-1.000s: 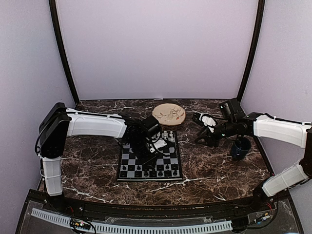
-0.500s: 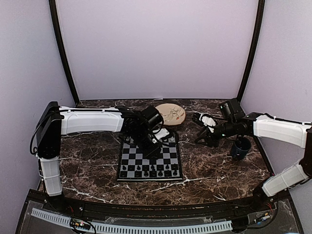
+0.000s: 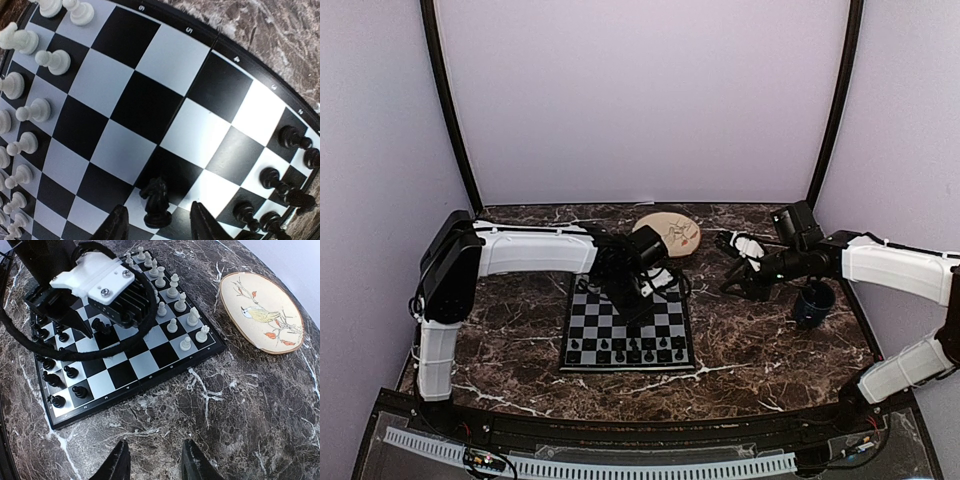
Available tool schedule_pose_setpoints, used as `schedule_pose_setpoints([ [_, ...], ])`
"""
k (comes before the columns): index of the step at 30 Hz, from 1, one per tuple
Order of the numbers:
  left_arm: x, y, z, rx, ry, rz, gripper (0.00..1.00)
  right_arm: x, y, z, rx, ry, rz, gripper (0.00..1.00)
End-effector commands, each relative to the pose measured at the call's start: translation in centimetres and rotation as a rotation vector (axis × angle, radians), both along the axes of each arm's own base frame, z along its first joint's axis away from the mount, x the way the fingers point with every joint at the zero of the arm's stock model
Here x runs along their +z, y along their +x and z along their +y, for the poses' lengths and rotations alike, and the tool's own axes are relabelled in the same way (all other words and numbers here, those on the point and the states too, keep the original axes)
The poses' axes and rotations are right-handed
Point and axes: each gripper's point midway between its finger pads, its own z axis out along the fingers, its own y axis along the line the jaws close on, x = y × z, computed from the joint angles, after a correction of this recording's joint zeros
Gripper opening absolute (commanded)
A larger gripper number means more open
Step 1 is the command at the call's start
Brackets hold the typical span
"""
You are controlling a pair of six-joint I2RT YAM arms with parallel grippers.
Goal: Set up the chess pieces on the board
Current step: Pick up the knight from the chessboard.
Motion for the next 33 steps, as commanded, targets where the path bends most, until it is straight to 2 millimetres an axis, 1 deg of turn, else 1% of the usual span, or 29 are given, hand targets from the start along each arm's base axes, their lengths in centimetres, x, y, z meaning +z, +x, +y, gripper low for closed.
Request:
schedule_pose_setpoints([
  [1,0.1,0.7,0.9,0.018,0.058,-0.033,0.45,0.5,0.2,-0.3,-0.007,0.010,-0.026,0.36],
  [5,-0.2,0.8,0.8,0.017,0.054,-0.027,0.44,0.3,0.2,-0.3,-0.011,0.007,-0.018,0.36],
  [12,-1.0,0.2,0.8,0.002,0.055,0.023,0.30,0.1,0.3,-0.4,-0.013,0.004,-0.014,0.36],
  [18,-1.6,-0.6,1.0,-0.010,0.068,0.068,0.23,0.0,0.3,-0.2,-0.007,0.005,-0.004,0.36],
  [21,-1.9,-0.8,1.2,-0.012,0.078,0.078,0.22,0.0,0.3,-0.2,-0.006,0.007,-0.002,0.36],
  [24,-2.2,-0.8,1.4,-0.014,0.090,0.080,0.17,0.2,0.4,-0.1,-0.008,0.013,0.004,0.36],
  [27,-2.0,-0.8,1.6,-0.016,0.097,0.080,0.13,1.1,0.7,0.2,-0.014,0.024,0.007,0.36],
  [30,-1.4,-0.5,1.3,-0.015,0.074,0.057,0.11,3.2,1.2,0.8,-0.014,0.056,0.015,0.35],
  [33,0.1,0.0,0.5,-0.009,0.003,0.021,0.09,5.6,1.6,1.5,-0.008,0.089,0.025,0.35],
])
